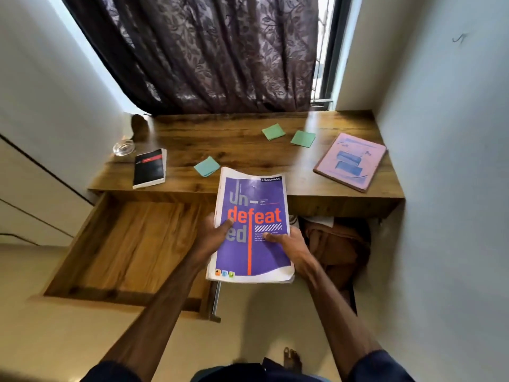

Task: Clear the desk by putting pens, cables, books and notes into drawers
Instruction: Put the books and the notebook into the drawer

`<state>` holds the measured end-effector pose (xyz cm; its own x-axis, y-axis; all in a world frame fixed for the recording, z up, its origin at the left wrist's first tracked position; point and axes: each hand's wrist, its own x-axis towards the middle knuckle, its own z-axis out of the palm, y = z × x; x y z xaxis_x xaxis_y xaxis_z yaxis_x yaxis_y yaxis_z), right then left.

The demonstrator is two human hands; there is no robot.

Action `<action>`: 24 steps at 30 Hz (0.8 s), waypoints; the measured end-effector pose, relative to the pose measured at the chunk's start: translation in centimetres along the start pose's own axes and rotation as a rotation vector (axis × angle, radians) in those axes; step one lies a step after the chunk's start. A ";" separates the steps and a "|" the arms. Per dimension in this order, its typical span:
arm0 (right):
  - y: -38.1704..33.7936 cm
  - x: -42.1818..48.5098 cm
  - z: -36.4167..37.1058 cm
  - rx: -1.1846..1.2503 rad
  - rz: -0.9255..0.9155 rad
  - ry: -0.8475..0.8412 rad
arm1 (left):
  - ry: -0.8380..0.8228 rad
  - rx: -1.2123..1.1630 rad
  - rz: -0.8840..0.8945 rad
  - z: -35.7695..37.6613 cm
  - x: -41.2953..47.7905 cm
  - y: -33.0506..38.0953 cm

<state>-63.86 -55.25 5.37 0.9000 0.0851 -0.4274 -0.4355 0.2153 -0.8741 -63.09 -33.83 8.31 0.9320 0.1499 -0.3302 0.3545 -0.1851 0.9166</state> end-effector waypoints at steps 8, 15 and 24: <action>3.8 -0.1 9.4 -0.004 0.095 -0.010 | 0.038 -0.062 -0.150 -10.2 -1.6 -6.0; 8.9 2.9 20.9 0.023 0.109 0.056 | -0.040 -0.091 -0.203 -21.7 2.8 -11.1; 13.0 2.6 27.9 0.065 0.149 0.196 | -0.238 0.008 -0.237 -29.3 6.1 -12.9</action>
<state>-66.67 -25.05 -0.71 0.8026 -0.0688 -0.5925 -0.5551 0.2771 -0.7842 -64.18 -2.09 1.12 0.8151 -0.0409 -0.5779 0.5629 -0.1797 0.8067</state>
